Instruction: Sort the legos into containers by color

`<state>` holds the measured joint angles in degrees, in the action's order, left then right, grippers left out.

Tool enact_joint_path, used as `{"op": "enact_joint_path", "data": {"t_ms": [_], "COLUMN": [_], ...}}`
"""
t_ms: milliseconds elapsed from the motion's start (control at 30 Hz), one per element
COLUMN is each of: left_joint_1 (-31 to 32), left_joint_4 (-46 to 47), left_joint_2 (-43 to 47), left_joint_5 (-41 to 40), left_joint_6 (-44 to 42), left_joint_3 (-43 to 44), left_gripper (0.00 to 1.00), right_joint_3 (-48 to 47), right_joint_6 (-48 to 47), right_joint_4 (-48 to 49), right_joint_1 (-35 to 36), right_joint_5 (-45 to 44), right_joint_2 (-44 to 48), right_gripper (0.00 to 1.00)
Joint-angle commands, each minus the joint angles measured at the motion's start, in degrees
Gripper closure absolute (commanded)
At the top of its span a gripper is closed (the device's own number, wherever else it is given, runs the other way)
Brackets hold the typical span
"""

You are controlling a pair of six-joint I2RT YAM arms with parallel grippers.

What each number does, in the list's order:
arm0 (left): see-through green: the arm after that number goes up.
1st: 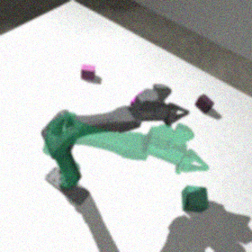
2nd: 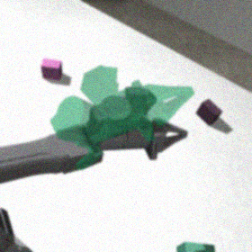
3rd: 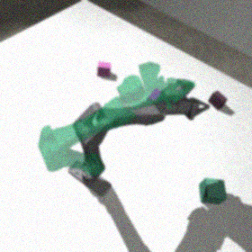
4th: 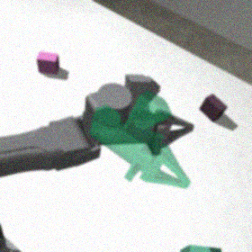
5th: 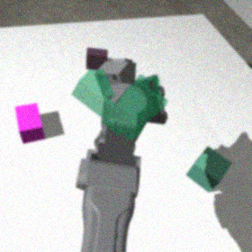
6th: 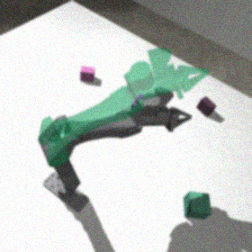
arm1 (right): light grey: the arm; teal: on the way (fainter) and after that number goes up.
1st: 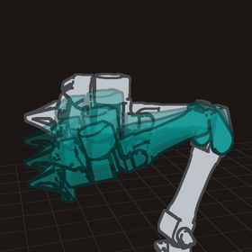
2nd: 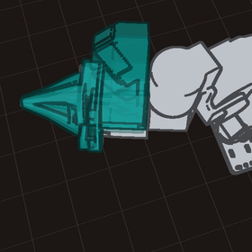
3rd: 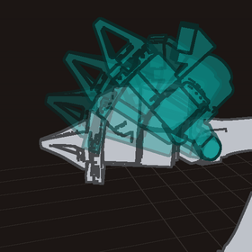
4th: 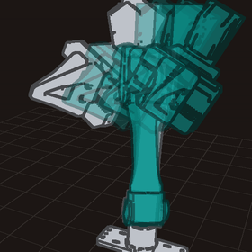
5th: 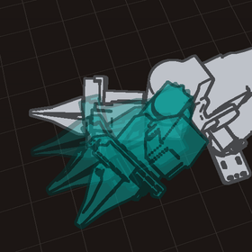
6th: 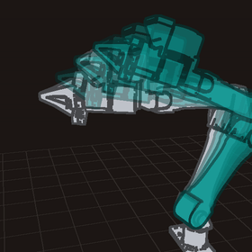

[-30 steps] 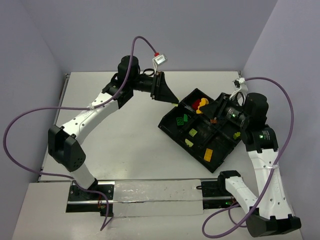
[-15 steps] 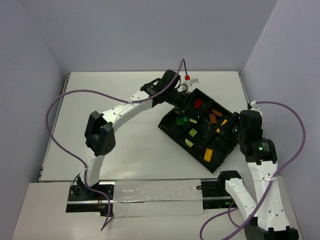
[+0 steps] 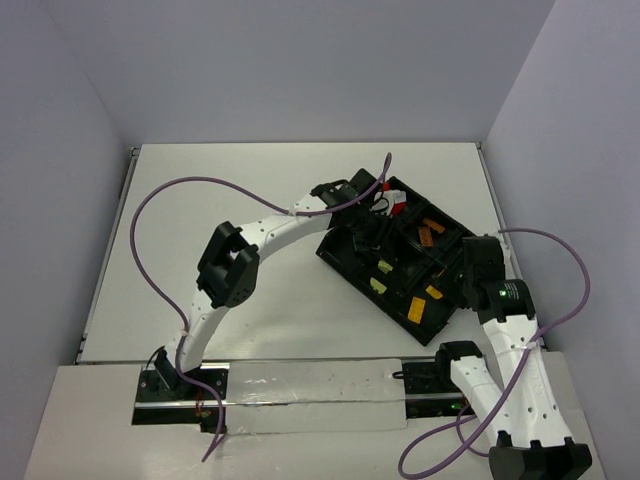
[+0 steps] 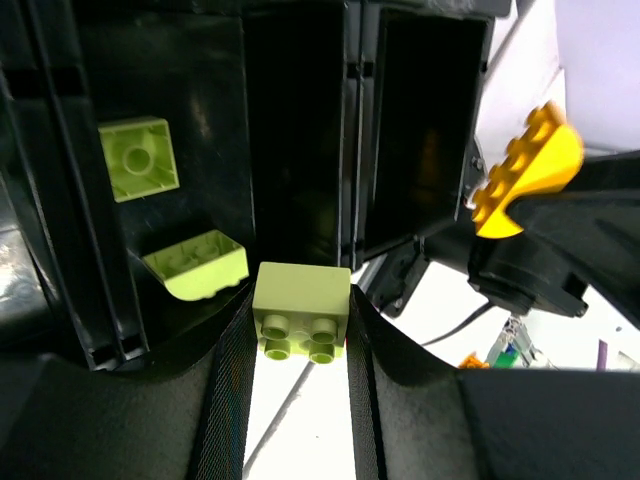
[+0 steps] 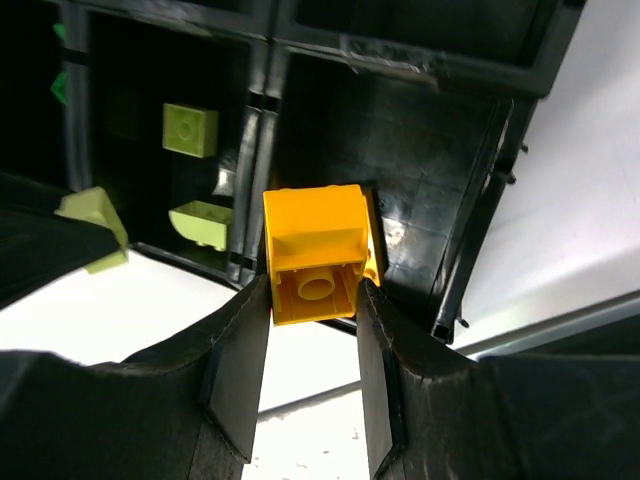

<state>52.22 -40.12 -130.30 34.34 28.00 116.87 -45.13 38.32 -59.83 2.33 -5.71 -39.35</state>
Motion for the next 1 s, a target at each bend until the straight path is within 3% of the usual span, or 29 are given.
{"op": "enact_joint_path", "data": {"t_ms": [0, 100, 133, 167, 233, 300, 467, 700, 900, 967], "left_joint_1": [0.7, 0.7, 0.7, 0.8, 0.7, 0.8, 0.7, 0.2, -6.4, -8.9], "left_joint_4": [0.7, 0.6, 0.5, 0.4, 0.0, -0.2, -0.5, -6.8, -7.3, -7.4], "left_joint_2": [-0.7, -0.5, -0.4, -0.4, -0.3, 0.0, 0.8, 4.7, 16.0, 19.1], "left_joint_5": [-2.3, -2.8, -3.2, -3.2, -3.4, -3.6, -4.0, -10.3, -17.8, -19.6], "left_joint_6": [0.7, 0.4, 0.2, 0.1, -0.2, -0.5, -0.8, -3.1, -2.5, -2.1], "left_joint_3": [3.4, 3.6, 3.6, 3.6, 3.6, 3.7, 4.4, 12.2, 7.8, 5.3], "left_gripper": [0.86, 0.73, 0.68, 0.68, 0.55, 0.43, 0.26, 0.25, 0.25, 0.24], "right_joint_3": [2.4, 3.5, 3.5, 3.5, 3.5, 3.2, 2.3, -3.7, -13.4, -17.9], "right_joint_6": [4.2, 4.9, 5.1, 5.1, 4.9, 4.8, 4.4, 2.1, -4.0, -5.6], "right_joint_4": [0.9, 2.1, 2.2, 2.3, 2.6, 2.5, 1.9, 4.1, 7.8, 7.1], "right_joint_1": [-0.2, -0.2, -0.2, -0.2, -0.2, -0.2, -0.2, -0.2, -0.2, -0.2], "right_joint_5": [-1.8, -1.6, -1.6, -1.4, -1.3, -1.5, -2.3, -2.3, -0.9, -2.7], "right_joint_2": [0.6, 0.9, 0.5, 0.4, 0.2, 0.1, 0.3, 2.2, -1.7, -4.5], "right_gripper": [0.82, 0.68, 0.58, 0.56, 0.39, 0.34, 0.27, 0.24, 0.01, 0.00]}}
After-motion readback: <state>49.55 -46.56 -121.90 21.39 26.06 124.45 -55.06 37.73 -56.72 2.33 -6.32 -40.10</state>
